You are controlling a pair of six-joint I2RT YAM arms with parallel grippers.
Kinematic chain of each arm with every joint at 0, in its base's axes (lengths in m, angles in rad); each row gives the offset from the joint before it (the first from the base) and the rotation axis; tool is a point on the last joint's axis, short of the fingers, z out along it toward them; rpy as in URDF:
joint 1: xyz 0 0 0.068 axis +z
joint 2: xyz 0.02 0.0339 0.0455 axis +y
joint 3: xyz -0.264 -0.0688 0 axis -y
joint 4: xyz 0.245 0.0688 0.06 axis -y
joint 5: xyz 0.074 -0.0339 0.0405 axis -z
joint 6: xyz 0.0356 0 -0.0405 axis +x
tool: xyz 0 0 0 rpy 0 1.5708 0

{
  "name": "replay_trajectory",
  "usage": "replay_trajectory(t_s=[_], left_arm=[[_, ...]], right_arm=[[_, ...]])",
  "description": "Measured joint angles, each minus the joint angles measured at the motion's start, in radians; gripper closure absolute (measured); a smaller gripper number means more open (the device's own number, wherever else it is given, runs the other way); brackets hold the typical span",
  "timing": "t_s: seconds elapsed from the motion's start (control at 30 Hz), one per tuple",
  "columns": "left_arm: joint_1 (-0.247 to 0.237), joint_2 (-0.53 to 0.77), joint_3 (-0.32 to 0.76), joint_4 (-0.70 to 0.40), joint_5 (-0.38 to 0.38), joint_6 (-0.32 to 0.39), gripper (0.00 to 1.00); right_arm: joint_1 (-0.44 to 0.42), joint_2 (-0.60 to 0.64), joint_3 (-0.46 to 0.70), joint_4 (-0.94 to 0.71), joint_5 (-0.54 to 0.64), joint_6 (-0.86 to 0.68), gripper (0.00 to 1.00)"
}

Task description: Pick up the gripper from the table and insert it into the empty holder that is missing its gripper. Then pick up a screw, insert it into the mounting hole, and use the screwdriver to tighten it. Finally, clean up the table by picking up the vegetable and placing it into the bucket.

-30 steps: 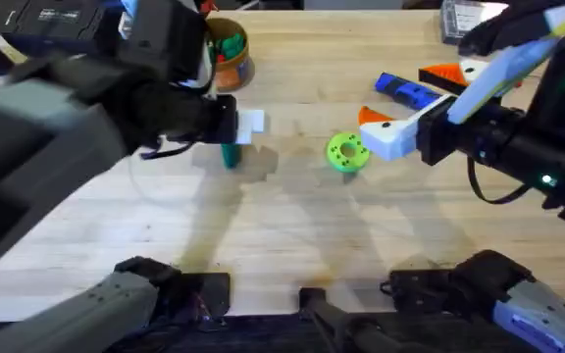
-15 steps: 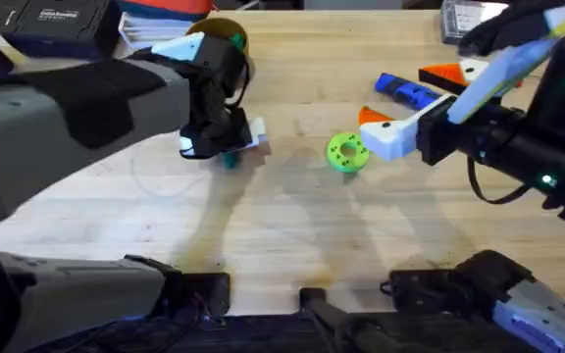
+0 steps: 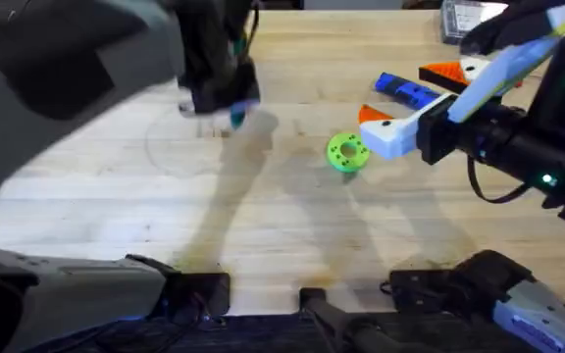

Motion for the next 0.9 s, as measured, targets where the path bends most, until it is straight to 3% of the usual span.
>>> replay_trajectory(t_s=[0.13, 0.3, 0.5, 0.67, 0.8, 0.9], left_arm=[[0.002, -0.010, 0.147, 0.105, -0.096, 0.085, 0.981], [0.054, -0.026, 0.182, 0.252, -0.173, 0.130, 0.981], [0.143, 0.065, 0.182, 0.331, -0.194, 0.141, 0.981], [0.155, 0.176, 0.182, 0.383, -0.193, 0.142, 0.972], [0.153, 0.216, 0.182, 0.389, -0.192, 0.142, 0.885], [0.153, 0.219, 0.182, 0.385, -0.193, 0.143, 0.694]], right_arm=[[0.000, 0.000, 0.000, 0.000, 0.000, 0.000, 0.007], [0.000, 0.000, 0.000, 0.001, 0.000, 0.000, 0.007], [0.000, 0.000, 0.000, 0.002, 0.000, 0.000, 0.006], [0.000, 0.003, 0.000, 0.003, 0.000, 0.000, 0.007], [0.000, 0.025, 0.000, 0.003, 0.000, 0.000, 0.007], [0.000, 0.042, 0.000, 0.004, 0.000, 0.000, 0.008]])
